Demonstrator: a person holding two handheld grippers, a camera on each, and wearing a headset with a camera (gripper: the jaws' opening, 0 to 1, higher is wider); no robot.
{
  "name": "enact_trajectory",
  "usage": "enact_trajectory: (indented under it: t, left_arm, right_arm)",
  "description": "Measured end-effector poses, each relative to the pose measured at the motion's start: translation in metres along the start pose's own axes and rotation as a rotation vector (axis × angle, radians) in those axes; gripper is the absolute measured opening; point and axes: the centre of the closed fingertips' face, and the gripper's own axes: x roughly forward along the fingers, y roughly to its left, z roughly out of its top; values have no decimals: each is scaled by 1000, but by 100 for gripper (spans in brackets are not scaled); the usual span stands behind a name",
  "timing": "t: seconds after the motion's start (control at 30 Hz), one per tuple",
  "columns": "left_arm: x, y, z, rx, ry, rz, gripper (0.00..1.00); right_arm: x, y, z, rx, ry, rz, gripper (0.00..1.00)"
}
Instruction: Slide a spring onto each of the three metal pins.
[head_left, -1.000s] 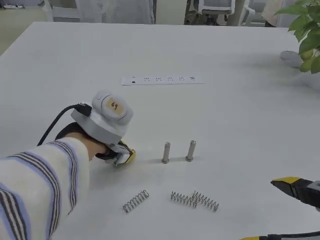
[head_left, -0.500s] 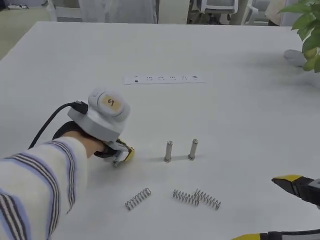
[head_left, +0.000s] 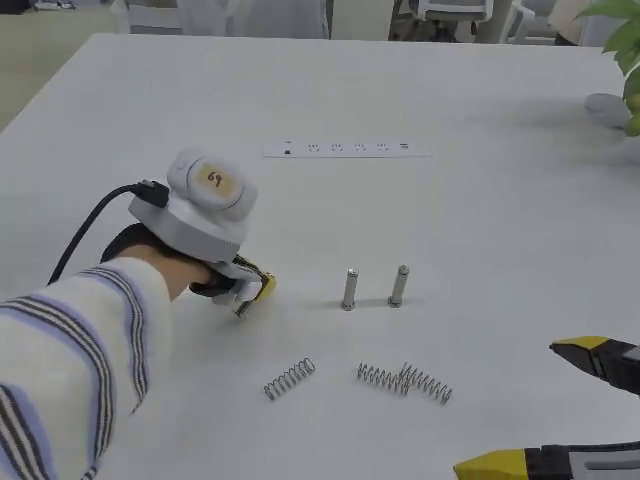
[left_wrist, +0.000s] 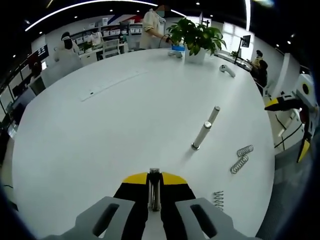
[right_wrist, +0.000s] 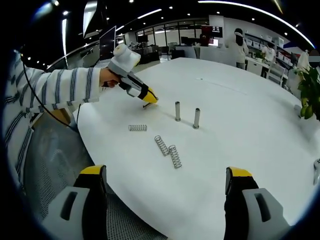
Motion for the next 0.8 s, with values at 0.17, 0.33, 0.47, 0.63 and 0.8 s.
enact_trajectory:
  t: [0.17,0.33,0.47,0.63,0.8]
  left_arm:
    - [-13,-3,3,-20,-25,-7,0]
    - [-18,-10,3,-18,-42,-35,0]
    - [-20,-13,2,-6,-60,-40,0]
    - [-21,-21,4,32,-74,-56,0]
    - [-18,-23,10,60,-86,-62,0]
  right_arm:
    - [0,0,-2,4,6,0,97]
    - [-1,0,-2,3,7,-1,97]
    - [-1,0,-2,3,9,-2,98]
    - [-1,-3,-2,2,14,-17,98]
    - [-3,-4,0,5,7,-22,98]
